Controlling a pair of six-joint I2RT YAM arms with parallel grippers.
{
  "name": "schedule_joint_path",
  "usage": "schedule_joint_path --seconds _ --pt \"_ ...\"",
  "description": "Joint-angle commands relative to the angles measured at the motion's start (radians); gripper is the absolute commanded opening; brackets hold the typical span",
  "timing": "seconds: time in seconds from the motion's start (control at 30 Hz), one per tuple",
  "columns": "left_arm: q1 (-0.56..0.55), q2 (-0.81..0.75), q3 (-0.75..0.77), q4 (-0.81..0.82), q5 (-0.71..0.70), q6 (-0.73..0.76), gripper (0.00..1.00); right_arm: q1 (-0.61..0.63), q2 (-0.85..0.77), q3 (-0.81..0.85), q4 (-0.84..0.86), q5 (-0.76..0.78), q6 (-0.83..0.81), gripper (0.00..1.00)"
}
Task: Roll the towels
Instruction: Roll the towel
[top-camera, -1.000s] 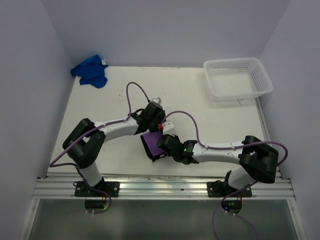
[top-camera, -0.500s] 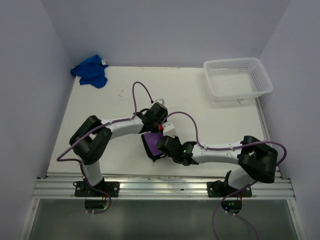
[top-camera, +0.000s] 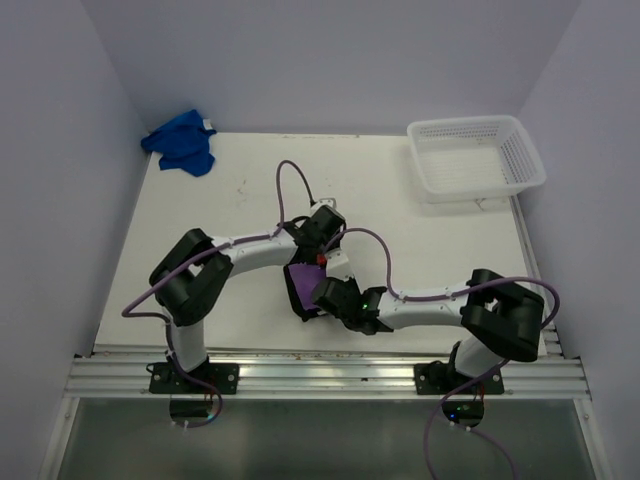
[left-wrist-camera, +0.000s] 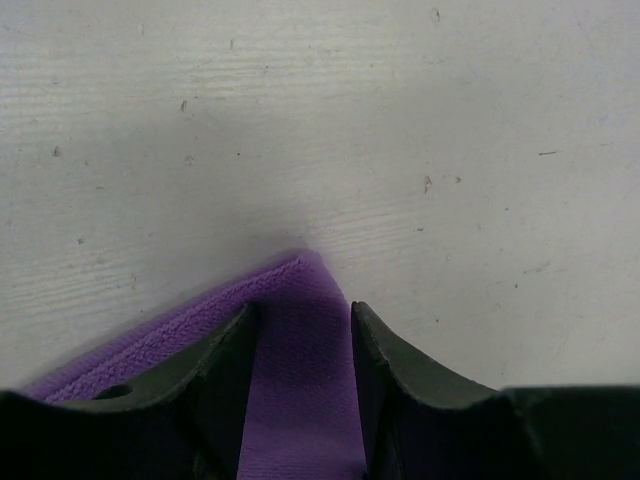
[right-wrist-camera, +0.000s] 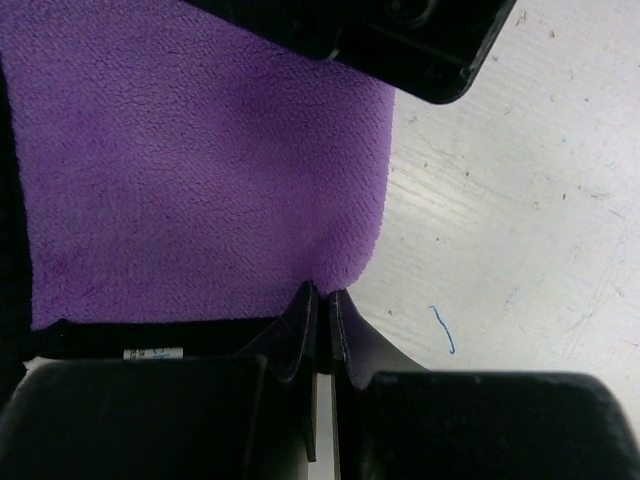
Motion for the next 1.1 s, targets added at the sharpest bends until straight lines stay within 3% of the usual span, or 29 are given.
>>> schedule_joint_path --seconds 0.0,0.23,0.37,0.73,1.07 --pt "-0.012 0.026 0.036 -0.050 -0.056 0.023 0.47 0.014 0.017 -0.007 0.040 0.044 0.052 0.00" --pt "-0.018 0.066 0.037 -0.050 -0.051 0.015 0.46 0.014 0.005 -0.030 0.063 0.050 0.064 0.00" --pt "-0.029 0.092 0.059 -0.062 -0.053 0.013 0.41 0.014 -0.003 -0.040 0.067 0.052 0.064 0.00" --pt "-0.042 0.129 0.090 -0.101 -0.077 0.000 0.01 0.016 -0.037 -0.063 0.053 0.059 0.064 0.00" --pt "-0.035 0.097 0.067 -0.081 -0.088 -0.045 0.00 0.025 -0.063 -0.003 -0.100 0.108 0.058 0.00"
